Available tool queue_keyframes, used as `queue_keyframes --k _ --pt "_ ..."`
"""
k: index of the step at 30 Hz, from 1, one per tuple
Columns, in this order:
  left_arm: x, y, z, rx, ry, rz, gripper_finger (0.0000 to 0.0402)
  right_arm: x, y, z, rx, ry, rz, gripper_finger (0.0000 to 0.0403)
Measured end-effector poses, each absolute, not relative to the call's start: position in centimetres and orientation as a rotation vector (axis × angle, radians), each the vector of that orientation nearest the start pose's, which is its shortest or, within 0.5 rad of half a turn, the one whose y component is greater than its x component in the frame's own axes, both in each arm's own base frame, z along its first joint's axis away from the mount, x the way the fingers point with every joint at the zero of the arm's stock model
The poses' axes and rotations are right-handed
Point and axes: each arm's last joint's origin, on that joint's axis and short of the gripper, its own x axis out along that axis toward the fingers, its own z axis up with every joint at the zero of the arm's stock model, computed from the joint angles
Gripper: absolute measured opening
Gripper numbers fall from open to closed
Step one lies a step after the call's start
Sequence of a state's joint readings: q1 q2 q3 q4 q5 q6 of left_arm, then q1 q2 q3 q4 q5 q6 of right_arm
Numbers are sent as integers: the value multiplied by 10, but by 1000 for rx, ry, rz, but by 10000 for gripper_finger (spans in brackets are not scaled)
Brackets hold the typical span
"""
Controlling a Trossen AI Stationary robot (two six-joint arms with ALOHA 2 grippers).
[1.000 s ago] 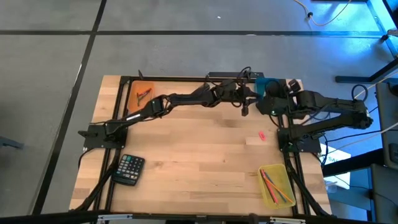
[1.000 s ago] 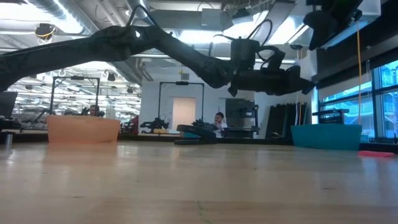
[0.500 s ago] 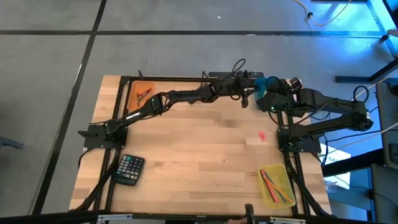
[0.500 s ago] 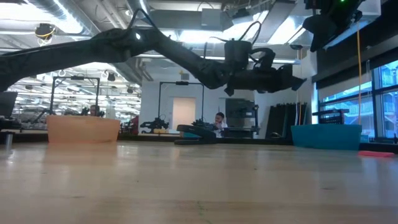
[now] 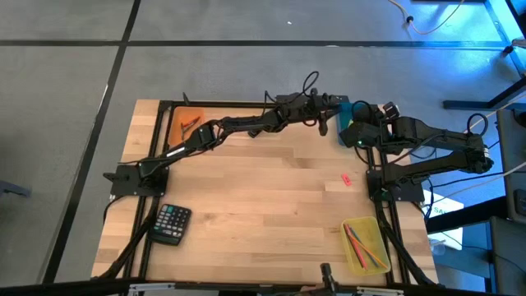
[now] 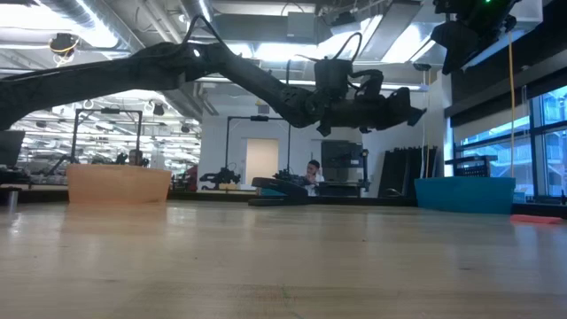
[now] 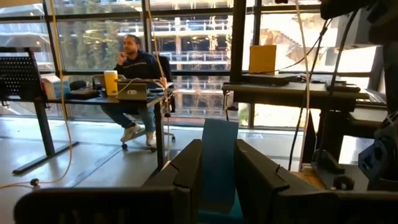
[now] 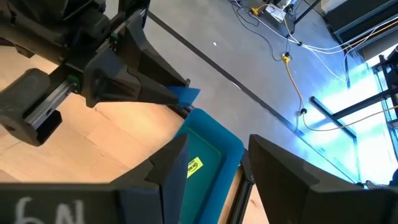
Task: Sort crayons/erasers/pens/pencils in bins
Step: Put the blue eraser into the blue bin
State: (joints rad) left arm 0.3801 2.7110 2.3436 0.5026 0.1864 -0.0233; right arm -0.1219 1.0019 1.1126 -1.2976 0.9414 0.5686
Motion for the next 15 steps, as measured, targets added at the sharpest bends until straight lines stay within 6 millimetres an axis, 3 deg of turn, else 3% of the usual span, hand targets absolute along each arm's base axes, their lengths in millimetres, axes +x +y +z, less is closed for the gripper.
queue_keyframes --k 15 --pt "568 211 192 10 -103 169 71 143 -41 334 -43 835 -1182 171"
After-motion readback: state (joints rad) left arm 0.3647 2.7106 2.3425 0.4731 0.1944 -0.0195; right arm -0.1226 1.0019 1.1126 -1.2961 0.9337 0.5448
